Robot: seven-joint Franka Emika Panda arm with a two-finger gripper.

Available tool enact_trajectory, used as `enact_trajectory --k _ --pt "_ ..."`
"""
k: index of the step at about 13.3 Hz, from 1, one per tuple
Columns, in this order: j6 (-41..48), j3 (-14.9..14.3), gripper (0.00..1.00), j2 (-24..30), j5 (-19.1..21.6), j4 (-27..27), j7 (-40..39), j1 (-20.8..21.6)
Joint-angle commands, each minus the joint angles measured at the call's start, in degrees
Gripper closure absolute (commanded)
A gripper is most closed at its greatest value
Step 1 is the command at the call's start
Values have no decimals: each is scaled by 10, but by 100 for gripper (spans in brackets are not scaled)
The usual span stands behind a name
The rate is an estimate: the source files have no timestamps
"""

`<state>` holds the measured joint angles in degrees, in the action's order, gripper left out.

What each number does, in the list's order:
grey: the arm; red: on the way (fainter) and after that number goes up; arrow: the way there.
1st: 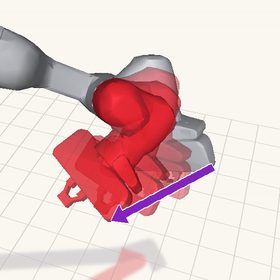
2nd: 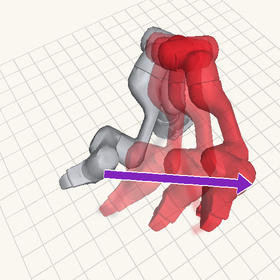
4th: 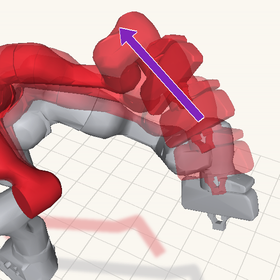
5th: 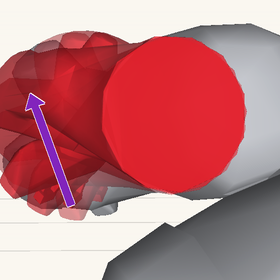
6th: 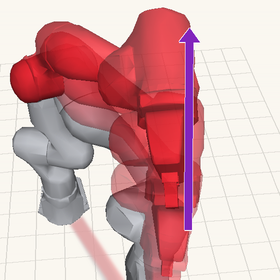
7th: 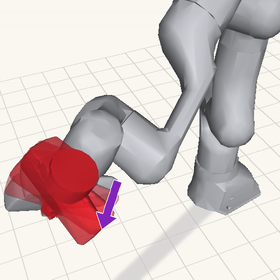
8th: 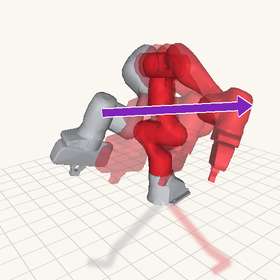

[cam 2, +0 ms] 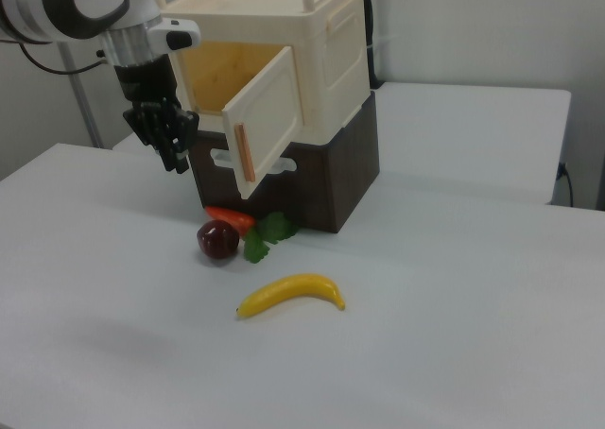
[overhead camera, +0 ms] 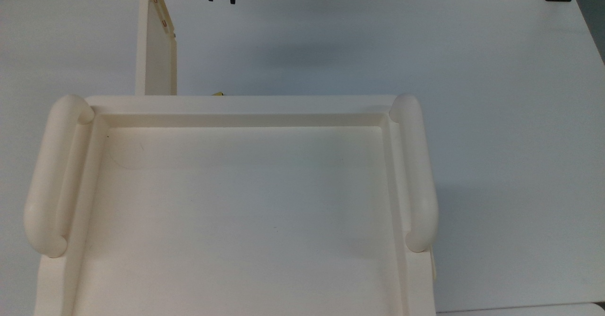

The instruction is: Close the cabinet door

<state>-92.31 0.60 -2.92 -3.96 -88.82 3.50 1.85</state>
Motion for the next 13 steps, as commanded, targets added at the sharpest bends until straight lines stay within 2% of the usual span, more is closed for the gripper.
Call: enact_trajectory --k 1,7,11,13 --pt "17 -2 100 7 11 -9 -4 6" --pt "20 0 100 5 11 -2 -2 7" --pt "29 1 100 11 12 49 3 8" --pt "35 -1 100 11 12 97 4 4"
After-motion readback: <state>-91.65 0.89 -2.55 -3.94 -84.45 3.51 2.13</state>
